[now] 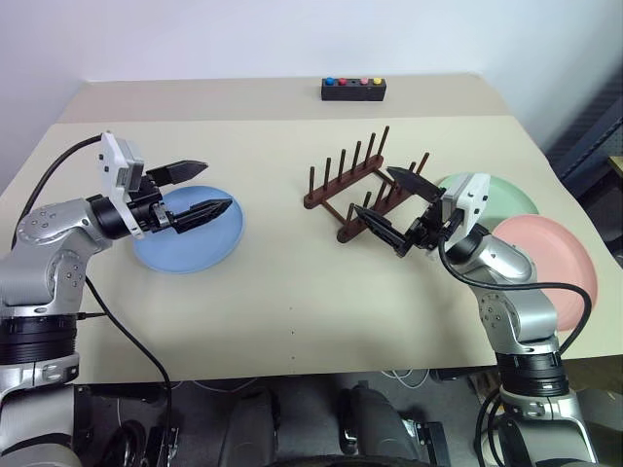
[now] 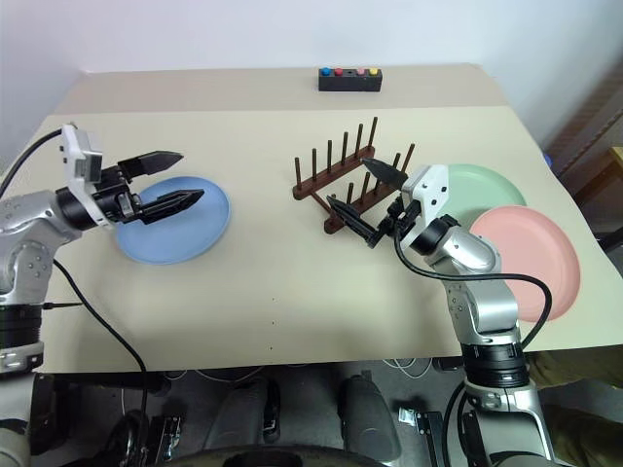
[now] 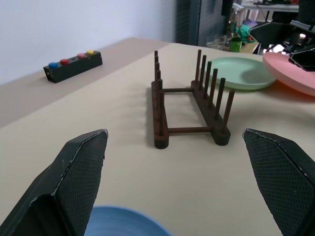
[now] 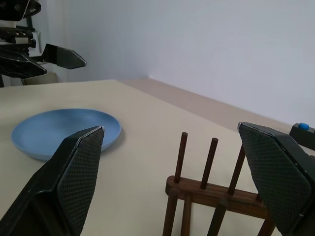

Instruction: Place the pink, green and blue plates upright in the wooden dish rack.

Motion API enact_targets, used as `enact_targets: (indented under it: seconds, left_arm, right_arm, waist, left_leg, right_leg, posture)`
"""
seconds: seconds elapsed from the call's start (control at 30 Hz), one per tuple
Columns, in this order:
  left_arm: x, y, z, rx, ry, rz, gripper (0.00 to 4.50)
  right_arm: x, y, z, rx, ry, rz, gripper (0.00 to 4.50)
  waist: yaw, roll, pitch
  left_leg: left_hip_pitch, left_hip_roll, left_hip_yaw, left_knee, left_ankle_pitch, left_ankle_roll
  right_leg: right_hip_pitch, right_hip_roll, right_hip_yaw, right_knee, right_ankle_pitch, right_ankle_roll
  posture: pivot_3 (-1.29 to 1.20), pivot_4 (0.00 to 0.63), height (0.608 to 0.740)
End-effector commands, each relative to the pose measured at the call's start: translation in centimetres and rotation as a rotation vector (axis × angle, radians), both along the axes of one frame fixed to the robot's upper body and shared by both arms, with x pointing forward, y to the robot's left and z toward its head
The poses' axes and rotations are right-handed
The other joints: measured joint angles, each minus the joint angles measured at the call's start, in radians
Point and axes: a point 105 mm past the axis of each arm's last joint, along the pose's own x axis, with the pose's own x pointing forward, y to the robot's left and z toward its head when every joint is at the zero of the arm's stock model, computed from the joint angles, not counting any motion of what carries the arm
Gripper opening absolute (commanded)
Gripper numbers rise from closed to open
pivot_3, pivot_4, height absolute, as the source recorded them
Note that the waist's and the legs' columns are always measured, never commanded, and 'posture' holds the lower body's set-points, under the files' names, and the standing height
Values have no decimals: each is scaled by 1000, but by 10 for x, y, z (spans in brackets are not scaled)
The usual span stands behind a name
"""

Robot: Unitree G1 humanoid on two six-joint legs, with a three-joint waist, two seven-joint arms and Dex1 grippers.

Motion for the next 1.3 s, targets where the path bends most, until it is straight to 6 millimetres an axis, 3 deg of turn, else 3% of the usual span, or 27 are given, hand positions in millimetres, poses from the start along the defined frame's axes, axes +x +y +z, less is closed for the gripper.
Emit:
enact_targets:
  seconds: [0.03, 0.47, 0.63, 1.0, 1.3]
  left_arm:
    - [-2, 2, 14, 6, -65, 5, 4500]
    - [0, -1, 5, 12, -47, -1, 4500]
    - [5, -5, 15, 6, -74, -7, 4500]
    - [6, -4, 11, 5, -79, -6, 4500]
    - [-3, -12, 14, -14, -86, -30, 4500]
  right_arm:
    - [0, -1, 17, -2, -69, 5, 4462]
    - [2, 1, 17, 11, -73, -3, 4462]
    - [2, 6, 14, 4, -73, 14, 4462]
    - [3, 3, 18, 5, -86, 4, 4462]
    - [8, 2, 21, 3, -86, 10, 4462]
  waist:
    - [-1, 0, 0]
    - [0, 0, 0]
    - [1, 0, 0]
    - [1, 0, 0]
    - [0, 0, 0]
  left_leg:
    - [0, 0, 0, 0, 0, 0]
    - [0, 0, 0, 0, 0, 0]
    - [0, 0, 0, 0, 0, 0]
    - [0, 0, 0, 0, 0, 0]
    - [0, 0, 0, 0, 0, 0]
  right_leg:
    - [0, 0, 0, 0, 0, 0]
    - [0, 0, 0, 0, 0, 0]
    - [0, 0, 0, 0, 0, 0]
    - [0, 0, 0, 0, 0, 0]
    - [0, 0, 0, 0, 0, 0]
  posture:
    - [0, 150, 740]
    - [0, 150, 740]
    - [0, 150, 740]
    - [0, 150, 740]
    - [0, 150, 740]
